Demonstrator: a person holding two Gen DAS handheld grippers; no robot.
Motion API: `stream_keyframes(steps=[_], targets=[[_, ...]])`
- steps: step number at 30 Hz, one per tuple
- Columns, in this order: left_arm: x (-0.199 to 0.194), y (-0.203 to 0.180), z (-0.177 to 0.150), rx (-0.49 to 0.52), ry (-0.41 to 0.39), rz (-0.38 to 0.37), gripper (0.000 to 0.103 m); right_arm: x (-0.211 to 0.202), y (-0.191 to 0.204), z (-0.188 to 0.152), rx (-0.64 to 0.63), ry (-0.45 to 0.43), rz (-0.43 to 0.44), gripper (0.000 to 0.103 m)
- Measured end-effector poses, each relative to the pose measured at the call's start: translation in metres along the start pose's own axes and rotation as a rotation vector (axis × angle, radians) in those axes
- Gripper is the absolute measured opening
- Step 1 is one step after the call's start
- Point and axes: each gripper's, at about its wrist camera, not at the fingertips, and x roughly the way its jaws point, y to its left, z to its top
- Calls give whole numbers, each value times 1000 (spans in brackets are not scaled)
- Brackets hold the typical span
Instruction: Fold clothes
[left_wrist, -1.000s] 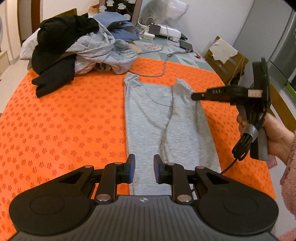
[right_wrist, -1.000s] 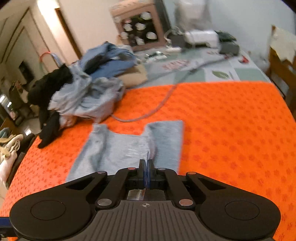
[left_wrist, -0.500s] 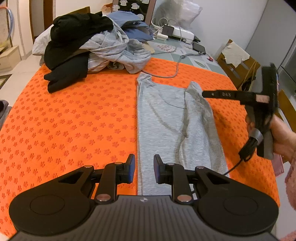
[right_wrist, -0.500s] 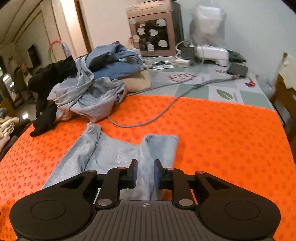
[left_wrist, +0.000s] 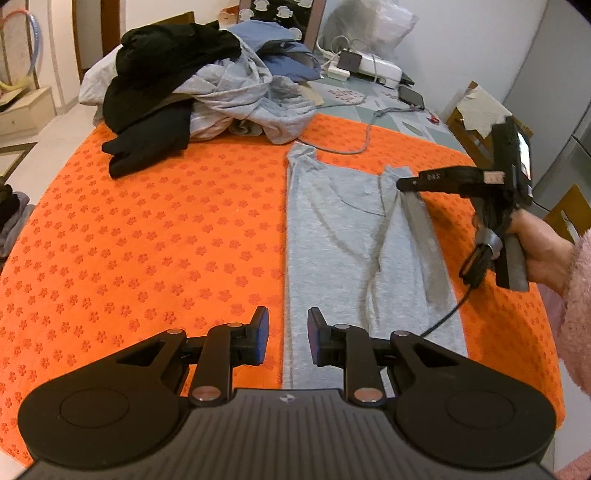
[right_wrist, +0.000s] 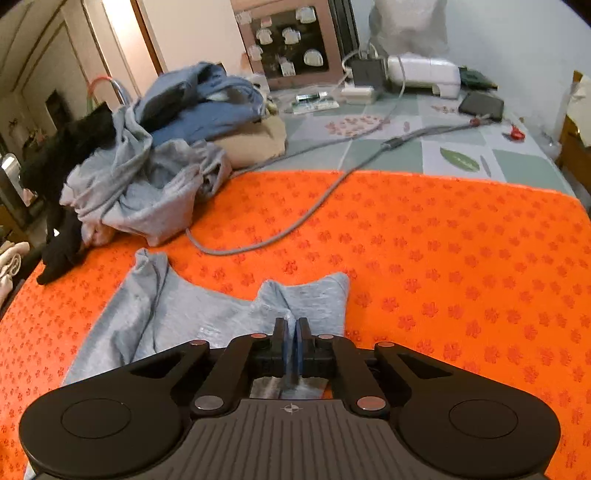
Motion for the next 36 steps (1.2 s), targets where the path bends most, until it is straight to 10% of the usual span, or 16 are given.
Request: stream_keyframes(steps=[7, 17, 22, 33, 36], targets=[[3, -1, 5, 8, -22, -24, 29, -64, 23, -9, -74, -80, 41, 26], [25, -16, 15, 64, -17, -72, 31, -109, 66, -78, -153, 52, 230, 27], [43, -20, 23, 111, -7, -71, 32, -94, 76, -110, -216, 169, 160, 27], [93, 15, 91, 163, -10, -83, 44, -103, 26, -36, -83, 46, 106, 28], [119, 24, 114, 139, 4, -104, 44, -89, 10, -15, -57, 48, 73, 42]])
